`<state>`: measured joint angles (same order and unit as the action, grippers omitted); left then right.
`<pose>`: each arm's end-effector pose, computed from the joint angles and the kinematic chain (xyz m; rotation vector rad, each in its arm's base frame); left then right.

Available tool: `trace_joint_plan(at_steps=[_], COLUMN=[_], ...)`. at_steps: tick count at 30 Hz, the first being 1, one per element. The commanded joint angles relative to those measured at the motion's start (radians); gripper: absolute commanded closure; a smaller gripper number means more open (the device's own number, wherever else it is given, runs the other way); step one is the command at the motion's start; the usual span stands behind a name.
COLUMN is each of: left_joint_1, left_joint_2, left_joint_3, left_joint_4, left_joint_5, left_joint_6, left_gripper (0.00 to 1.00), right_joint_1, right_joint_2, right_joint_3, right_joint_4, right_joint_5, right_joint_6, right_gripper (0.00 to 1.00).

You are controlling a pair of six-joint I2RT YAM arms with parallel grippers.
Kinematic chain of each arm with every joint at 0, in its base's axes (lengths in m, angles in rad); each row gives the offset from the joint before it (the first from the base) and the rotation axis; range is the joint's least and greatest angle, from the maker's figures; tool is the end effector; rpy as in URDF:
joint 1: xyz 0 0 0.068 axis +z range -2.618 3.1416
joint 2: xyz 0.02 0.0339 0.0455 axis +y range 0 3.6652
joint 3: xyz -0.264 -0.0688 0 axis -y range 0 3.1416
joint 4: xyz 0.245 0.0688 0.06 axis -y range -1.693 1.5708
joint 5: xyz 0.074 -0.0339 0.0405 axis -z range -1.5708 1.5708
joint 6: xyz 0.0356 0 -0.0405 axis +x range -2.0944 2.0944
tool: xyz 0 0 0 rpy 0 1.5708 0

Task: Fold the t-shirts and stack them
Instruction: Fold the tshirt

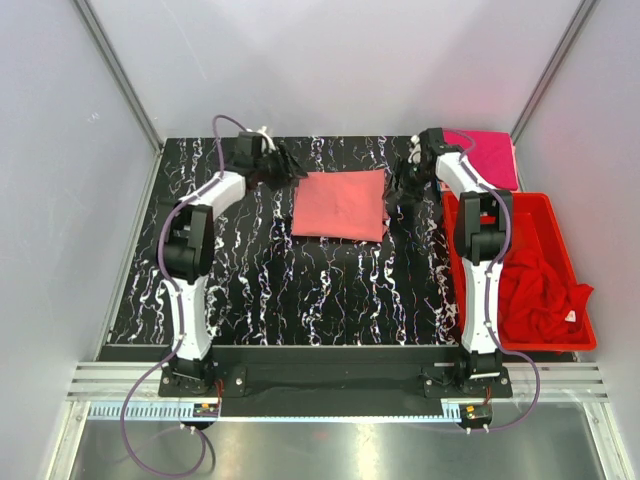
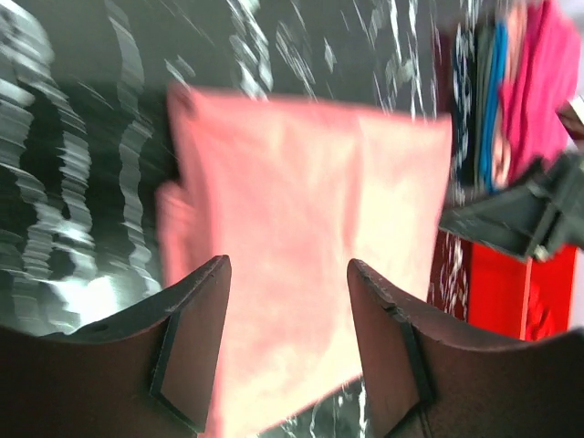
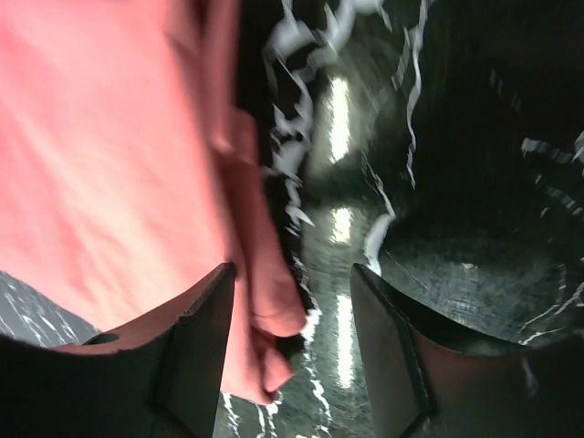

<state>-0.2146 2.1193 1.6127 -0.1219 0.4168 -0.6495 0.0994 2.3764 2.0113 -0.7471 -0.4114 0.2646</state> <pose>0.4729 -0.1178 0.2097 -0.2526 2.2838 -0.9260 0.5040 0.0646 0.1693 0.0914 2.6913 0.6656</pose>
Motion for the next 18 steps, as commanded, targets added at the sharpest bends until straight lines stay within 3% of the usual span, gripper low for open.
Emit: trace_joint_plan(at_steps=[1,8,10,11,13,18], left_joint_1=[-0.049,-0.057,-0.057,-0.057,-0.058,-0.075], left_joint_2=[-0.03,-0.045,-0.055,-0.056,-0.059,-0.131], left_joint_3=[-0.077,-0.204,-0.237,-0.24,-0.241,-0.284], left_joint_4=[0.044,-0.034,-0.035,-0.048,-0.1,-0.171], left_joint_5=[0.033,-0.096,-0.102,-0.105,-0.133,-0.205], left_joint_6=[0.045,0.039,0.037,0.039,0.039,0.031], left_gripper=[0.41,0.42,0.42,0.42,0.42,0.43], right_joint_1=[0.006,0.01,0.01,0.01,0.01,0.01], right_joint_2=[-0.085,-0.143,-0.179,-0.193,-0.223,-0.278], right_joint_3=[-0.055,-0.282,-0.382,-0.413,-0.473,-0.583], right_joint_4=[0.044,0.261,0.366,0.396,0.429,0.48], right_joint_5=[-0.047,-0.234,-0.257,-0.263,-0.256,-0.259], right_joint_6=[-0.031,0.048,0.102,0.119,0.153,0.218], right_gripper=[0.39,0.41,0.48,0.6,0.71,0.78])
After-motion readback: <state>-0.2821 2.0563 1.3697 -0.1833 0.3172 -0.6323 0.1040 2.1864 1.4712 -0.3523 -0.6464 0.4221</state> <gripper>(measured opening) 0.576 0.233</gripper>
